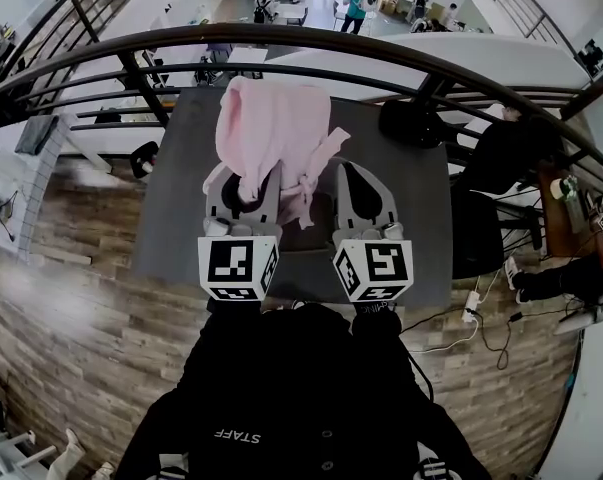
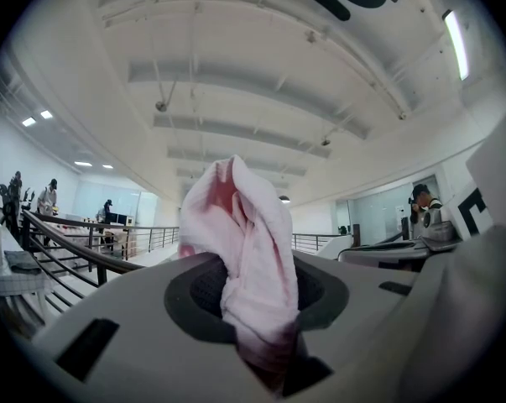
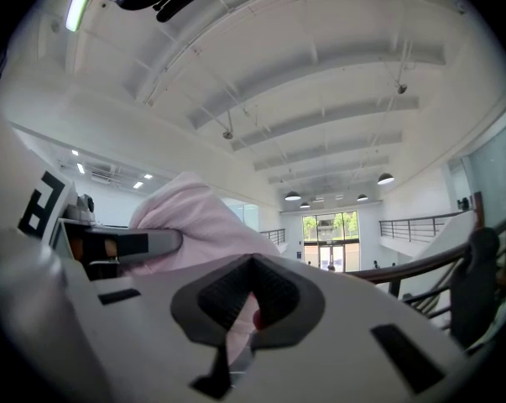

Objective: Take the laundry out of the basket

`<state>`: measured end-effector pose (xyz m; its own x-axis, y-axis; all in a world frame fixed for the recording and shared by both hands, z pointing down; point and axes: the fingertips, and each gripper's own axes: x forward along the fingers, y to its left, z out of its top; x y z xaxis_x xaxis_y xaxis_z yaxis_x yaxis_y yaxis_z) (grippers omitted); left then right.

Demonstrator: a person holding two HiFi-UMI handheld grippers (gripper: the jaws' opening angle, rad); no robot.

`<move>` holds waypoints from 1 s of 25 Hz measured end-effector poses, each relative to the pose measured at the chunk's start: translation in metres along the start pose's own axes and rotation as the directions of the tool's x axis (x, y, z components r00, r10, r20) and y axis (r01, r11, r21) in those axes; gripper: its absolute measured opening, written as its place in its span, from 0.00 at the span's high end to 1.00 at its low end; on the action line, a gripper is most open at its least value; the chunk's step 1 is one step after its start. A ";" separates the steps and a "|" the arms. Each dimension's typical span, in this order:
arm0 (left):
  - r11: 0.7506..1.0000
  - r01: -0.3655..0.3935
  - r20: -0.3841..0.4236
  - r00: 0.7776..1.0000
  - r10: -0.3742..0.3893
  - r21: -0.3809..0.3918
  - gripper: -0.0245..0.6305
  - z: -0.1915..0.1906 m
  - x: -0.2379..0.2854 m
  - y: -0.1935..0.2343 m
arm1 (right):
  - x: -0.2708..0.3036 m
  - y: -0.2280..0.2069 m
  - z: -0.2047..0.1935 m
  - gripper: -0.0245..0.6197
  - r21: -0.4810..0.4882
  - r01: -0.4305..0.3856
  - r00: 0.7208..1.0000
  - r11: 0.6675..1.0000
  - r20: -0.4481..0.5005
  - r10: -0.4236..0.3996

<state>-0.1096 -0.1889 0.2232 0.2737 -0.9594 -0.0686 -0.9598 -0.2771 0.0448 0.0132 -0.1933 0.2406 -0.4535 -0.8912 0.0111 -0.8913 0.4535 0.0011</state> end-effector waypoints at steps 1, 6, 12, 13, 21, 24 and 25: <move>1.000 -0.002 -0.001 1.000 0.002 0.001 0.77 0.000 0.001 0.001 | 0.001 0.000 0.000 0.94 -0.005 0.001 1.000 1.000 -0.001 -0.001; 1.000 -0.004 -0.005 1.000 0.004 -0.002 0.77 -0.003 0.003 0.002 | 0.003 -0.001 0.001 0.94 -0.004 0.003 1.000 1.000 0.001 -0.003; 1.000 -0.003 -0.008 1.000 0.003 0.003 0.77 -0.003 0.003 0.001 | 0.001 -0.003 0.003 0.94 0.000 0.009 1.000 1.000 0.011 -0.009; 1.000 -0.003 -0.008 1.000 0.003 0.004 0.77 -0.003 0.003 0.001 | 0.000 -0.002 0.003 0.94 0.000 0.009 1.000 1.000 0.013 -0.009; 1.000 0.002 -0.011 1.000 -0.002 0.009 0.77 -0.003 0.002 -0.001 | -0.003 -0.001 0.001 0.94 0.000 0.009 1.000 1.000 0.010 -0.009; 1.000 0.004 -0.007 1.000 -0.004 0.007 0.77 -0.002 0.000 -0.004 | -0.006 -0.002 0.002 0.94 -0.002 0.009 1.000 1.000 0.012 -0.009; 1.000 0.004 -0.007 1.000 -0.004 0.007 0.77 -0.001 0.000 -0.005 | -0.007 -0.002 0.003 0.94 -0.002 0.009 1.000 1.000 0.012 -0.009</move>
<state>-0.1043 -0.1872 0.2244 0.2784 -0.9585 -0.0620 -0.9590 -0.2809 0.0372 0.0180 -0.1884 0.2375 -0.4458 -0.8951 -0.0014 -0.8951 0.4458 0.0030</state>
